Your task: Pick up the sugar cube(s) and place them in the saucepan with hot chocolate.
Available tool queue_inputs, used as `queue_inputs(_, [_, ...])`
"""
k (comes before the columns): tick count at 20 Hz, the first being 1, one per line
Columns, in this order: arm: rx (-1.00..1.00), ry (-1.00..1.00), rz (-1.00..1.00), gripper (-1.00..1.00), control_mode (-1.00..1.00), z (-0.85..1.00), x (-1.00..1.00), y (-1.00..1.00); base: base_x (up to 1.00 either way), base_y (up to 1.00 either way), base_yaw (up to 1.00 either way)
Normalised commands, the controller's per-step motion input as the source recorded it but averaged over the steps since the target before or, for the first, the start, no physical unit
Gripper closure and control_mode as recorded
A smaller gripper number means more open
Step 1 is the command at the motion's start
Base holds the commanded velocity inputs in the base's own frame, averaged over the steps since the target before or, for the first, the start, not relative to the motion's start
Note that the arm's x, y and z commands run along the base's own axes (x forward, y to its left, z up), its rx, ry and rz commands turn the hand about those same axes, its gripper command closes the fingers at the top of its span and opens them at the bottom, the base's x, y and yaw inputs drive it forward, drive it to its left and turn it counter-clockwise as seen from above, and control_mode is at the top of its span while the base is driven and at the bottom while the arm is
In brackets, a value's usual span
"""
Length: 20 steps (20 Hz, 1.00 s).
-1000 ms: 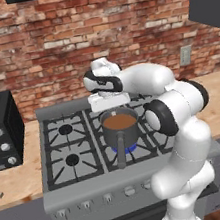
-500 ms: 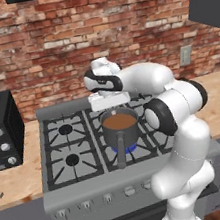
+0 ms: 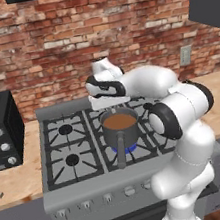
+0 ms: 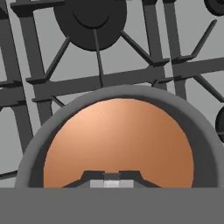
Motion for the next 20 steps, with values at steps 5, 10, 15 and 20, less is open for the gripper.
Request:
queue_inputs(5, [0.00,-0.16,0.03,1.00,-1.00,-0.02,-0.07,0.00,0.00,0.00,0.00])
queue_inputs(10, [0.00,0.00,0.00,1.00,-1.00,-0.04,-0.06,0.00,0.00,0.00,0.00])
queue_inputs(15, [0.00,0.00,0.00,1.00,-1.00,-0.05,0.00,0.00,0.00,0.00,0.00])
queue_inputs(20, [0.00,0.00,0.00,1.00,-1.00,0.00,0.00,0.00,0.00,0.00,0.00])
